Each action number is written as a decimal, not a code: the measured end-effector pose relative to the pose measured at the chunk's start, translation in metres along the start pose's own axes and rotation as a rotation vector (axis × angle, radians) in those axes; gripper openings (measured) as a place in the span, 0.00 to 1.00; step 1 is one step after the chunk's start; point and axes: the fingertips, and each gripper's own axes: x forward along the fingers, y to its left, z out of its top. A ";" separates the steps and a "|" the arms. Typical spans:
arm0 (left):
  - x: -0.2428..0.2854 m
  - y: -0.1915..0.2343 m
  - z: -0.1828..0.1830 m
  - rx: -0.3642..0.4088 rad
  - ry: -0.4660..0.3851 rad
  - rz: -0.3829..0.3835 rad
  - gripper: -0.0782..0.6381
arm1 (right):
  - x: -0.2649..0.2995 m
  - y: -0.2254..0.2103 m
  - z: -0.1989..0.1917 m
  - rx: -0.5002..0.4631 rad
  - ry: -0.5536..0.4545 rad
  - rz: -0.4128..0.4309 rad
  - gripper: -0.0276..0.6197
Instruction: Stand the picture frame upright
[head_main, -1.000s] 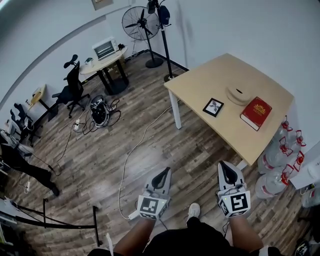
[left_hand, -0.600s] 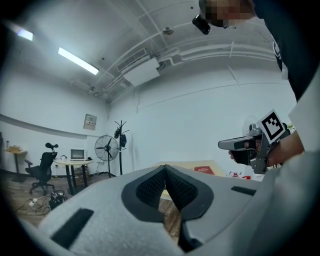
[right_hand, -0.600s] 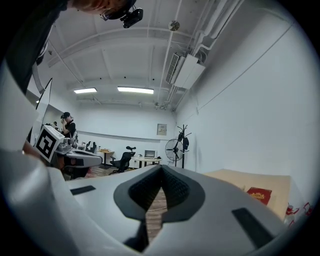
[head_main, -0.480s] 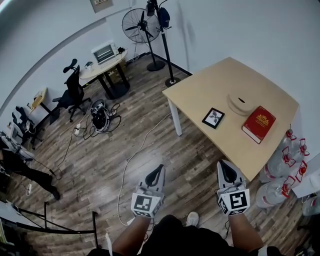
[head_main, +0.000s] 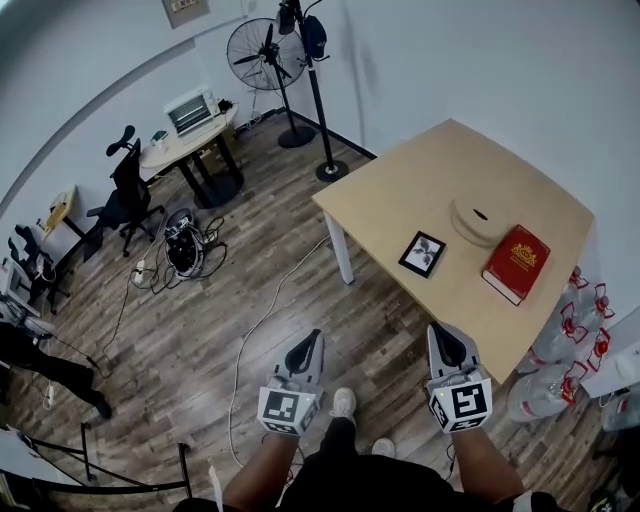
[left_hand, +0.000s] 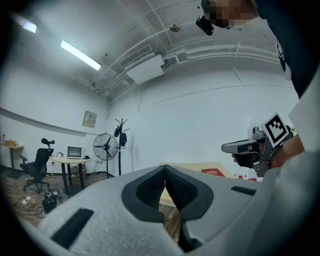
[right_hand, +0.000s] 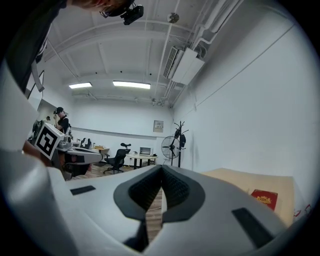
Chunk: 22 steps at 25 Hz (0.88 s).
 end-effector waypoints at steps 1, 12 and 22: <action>0.010 0.007 0.001 -0.001 0.000 -0.008 0.11 | 0.011 -0.002 0.001 0.000 0.003 -0.008 0.06; 0.114 0.087 0.005 0.000 -0.004 -0.121 0.11 | 0.126 -0.019 0.007 0.003 0.016 -0.105 0.06; 0.168 0.114 -0.014 -0.040 0.026 -0.247 0.11 | 0.168 -0.032 -0.008 0.031 0.067 -0.228 0.06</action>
